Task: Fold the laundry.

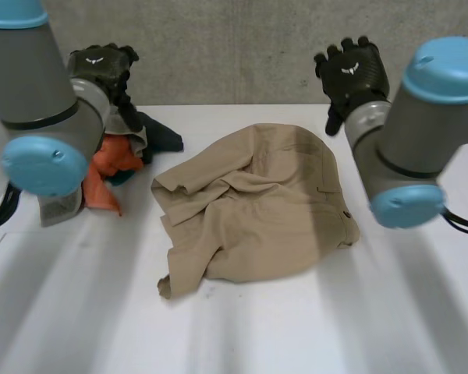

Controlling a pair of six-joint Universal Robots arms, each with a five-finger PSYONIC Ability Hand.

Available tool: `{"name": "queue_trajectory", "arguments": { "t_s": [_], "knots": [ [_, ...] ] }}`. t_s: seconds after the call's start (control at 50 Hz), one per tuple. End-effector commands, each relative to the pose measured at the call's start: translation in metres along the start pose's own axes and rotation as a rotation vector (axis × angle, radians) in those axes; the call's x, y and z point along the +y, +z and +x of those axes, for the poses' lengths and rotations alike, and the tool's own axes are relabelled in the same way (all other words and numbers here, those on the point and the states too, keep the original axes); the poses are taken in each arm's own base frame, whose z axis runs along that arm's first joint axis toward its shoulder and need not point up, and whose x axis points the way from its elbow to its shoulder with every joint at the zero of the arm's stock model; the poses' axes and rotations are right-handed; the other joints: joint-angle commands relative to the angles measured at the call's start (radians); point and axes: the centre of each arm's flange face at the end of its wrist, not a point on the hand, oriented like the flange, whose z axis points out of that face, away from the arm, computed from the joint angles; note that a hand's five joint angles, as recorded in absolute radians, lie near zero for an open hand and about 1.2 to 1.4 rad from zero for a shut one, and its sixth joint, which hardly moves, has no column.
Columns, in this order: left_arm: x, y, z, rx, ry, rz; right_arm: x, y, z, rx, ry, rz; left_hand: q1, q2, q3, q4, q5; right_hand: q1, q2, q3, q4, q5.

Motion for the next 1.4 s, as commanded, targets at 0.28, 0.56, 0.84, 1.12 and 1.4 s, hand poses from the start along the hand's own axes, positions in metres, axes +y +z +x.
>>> {"name": "queue_trajectory", "arguments": {
  "t_s": [0.28,0.56,0.84,1.12,1.4],
  "knots": [
    [0.110,-0.189,0.081,0.596,0.309,-0.385,0.086,-0.126,-0.021,-0.585,0.042,-0.542,0.677,0.665,0.657,0.668,0.645,0.864,0.871,0.870,0.873,0.866],
    [0.157,-0.119,0.083,0.442,0.315,-0.464,0.119,-0.087,-0.040,-0.422,0.048,-0.317,0.192,0.180,0.173,0.183,0.160,0.160,0.166,0.166,0.169,0.162],
    [0.150,-0.048,0.078,0.234,0.426,-0.253,0.133,-0.041,-0.066,-0.372,0.025,-0.168,0.116,0.103,0.096,0.106,0.083,0.201,0.207,0.206,0.210,0.203],
    [0.165,-0.007,0.085,0.151,0.542,-0.172,0.133,-0.024,-0.075,-0.320,0.018,-0.175,0.878,0.865,0.858,0.868,0.845,1.144,1.150,1.149,1.153,1.146],
    [-0.004,-0.055,0.040,0.027,0.328,0.194,0.006,-0.031,0.023,-0.192,0.093,-0.044,1.205,1.192,1.185,1.195,1.172,1.144,1.150,1.149,1.153,1.146]
  ]
}}
